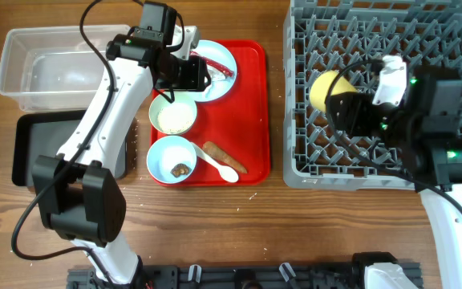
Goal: Sort waste into correct bins and load items into the dishwasher rack
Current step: 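Lower the yellow cup into the rack with the right gripper and release, then grasp the tissue and red wrapper on the blue plate with left gripper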
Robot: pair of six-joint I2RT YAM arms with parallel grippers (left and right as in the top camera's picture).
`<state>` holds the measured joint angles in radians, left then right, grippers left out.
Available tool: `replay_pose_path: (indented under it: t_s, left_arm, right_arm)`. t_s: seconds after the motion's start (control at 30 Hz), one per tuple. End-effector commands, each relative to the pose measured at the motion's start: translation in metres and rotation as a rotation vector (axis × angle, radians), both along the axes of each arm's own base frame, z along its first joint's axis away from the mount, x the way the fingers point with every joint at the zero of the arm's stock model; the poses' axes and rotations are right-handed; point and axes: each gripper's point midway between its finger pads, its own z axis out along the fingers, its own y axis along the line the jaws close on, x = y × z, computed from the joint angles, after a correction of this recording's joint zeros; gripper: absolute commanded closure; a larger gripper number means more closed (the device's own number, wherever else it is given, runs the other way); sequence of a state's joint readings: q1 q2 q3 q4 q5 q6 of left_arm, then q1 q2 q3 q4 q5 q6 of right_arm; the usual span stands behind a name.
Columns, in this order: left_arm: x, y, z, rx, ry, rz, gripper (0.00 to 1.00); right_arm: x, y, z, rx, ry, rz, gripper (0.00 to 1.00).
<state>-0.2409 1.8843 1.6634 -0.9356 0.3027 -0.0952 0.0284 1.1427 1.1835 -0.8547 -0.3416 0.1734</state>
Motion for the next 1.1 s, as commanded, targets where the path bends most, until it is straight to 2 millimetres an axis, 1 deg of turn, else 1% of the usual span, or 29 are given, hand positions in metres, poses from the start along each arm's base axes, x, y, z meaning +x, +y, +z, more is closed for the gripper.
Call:
replay_pose_path:
  t_s: [0.0, 0.07, 0.1, 0.2, 0.33, 0.4, 0.5, 0.57, 0.6, 0.63, 0.67, 0.7, 0.73, 0.8, 0.83, 0.87, 0.9, 0.93, 0.97, 1.03, 1.07]
  left_arm:
    - [0.006, 0.022, 0.011, 0.087, -0.041, 0.116, 0.47]
    - [0.007, 0.026, 0.010, 0.107, -0.045, 0.134, 0.47]
    - [0.008, 0.028, 0.010, 0.116, -0.048, 0.139, 0.47]
    - [0.008, 0.029, 0.010, 0.120, -0.049, 0.140, 0.46]
    - [0.008, 0.029, 0.010, 0.120, -0.049, 0.140, 0.46]
    - [0.008, 0.029, 0.010, 0.120, -0.049, 0.140, 0.46]
    - [0.008, 0.029, 0.010, 0.120, -0.049, 0.140, 0.46]
    - [0.008, 0.029, 0.010, 0.120, -0.049, 0.140, 0.45]
    - [0.008, 0.029, 0.010, 0.120, -0.049, 0.140, 0.45]
    - [0.008, 0.029, 0.010, 0.120, -0.049, 0.139, 0.45]
    - [0.008, 0.029, 0.010, 0.120, -0.049, 0.139, 0.45]
    - [0.008, 0.029, 0.010, 0.120, -0.048, 0.139, 0.45]
    - [0.008, 0.029, 0.010, 0.120, -0.048, 0.139, 0.44]
    - [0.007, 0.029, 0.009, 0.121, -0.044, 0.139, 0.44]
    - [0.006, 0.029, 0.009, 0.121, -0.042, 0.139, 0.44]
    - [0.006, 0.029, 0.009, 0.122, -0.042, 0.139, 0.44]
    - [0.006, 0.029, 0.009, 0.121, -0.043, 0.139, 0.43]
    - [0.007, 0.029, 0.010, 0.120, -0.048, 0.139, 0.42]
    - [0.010, 0.028, 0.011, 0.115, -0.061, 0.140, 0.39]
    - [0.018, 0.024, 0.015, 0.105, -0.098, 0.136, 0.31]
    - [0.024, 0.020, 0.019, 0.095, -0.131, 0.131, 0.25]
  right_arm:
    - [-0.010, -0.017, -0.031, -0.136, 0.146, -0.082, 0.65]
    - [-0.028, -0.019, -0.061, -0.162, 0.312, -0.073, 0.66]
    - [-0.034, -0.019, -0.072, -0.171, 0.377, -0.067, 0.66]
    - [-0.045, -0.015, -0.093, -0.192, 0.495, -0.039, 0.66]
    - [-0.047, -0.003, -0.107, -0.224, 0.550, 0.008, 0.65]
    - [-0.046, -0.005, -0.114, -0.253, 0.575, -0.014, 0.65]
    - [-0.040, 0.002, -0.131, -0.268, 0.610, 0.010, 0.64]
    - [-0.030, 0.008, -0.142, -0.271, 0.612, 0.023, 0.53]
    - [-0.028, 0.009, -0.146, -0.273, 0.617, 0.024, 0.46]
    - [-0.027, 0.009, -0.149, -0.275, 0.625, 0.025, 0.34]
    - [-0.027, 0.009, -0.151, -0.276, 0.631, 0.026, 0.29]
    - [-0.027, 0.009, -0.151, -0.276, 0.633, 0.026, 0.21]
    - [-0.027, 0.009, -0.151, -0.275, 0.632, 0.023, 0.16]
    - [-0.026, 0.009, -0.148, -0.264, 0.631, 0.001, 0.11]
    - [-0.025, 0.009, -0.143, -0.262, 0.622, 0.001, 0.08]
    - [-0.021, 0.010, -0.132, -0.256, 0.592, -0.001, 0.04]
    - [-0.017, 0.011, -0.122, -0.251, 0.567, -0.003, 0.03]
    - [-0.010, 0.012, -0.107, -0.242, 0.528, -0.006, 0.02]
    - [-0.001, 0.013, -0.084, -0.230, 0.465, -0.012, 0.01]
    - [0.013, 0.012, -0.050, -0.207, 0.365, -0.030, 0.00]
    - [0.019, 0.009, -0.031, -0.196, 0.311, -0.044, 0.00]
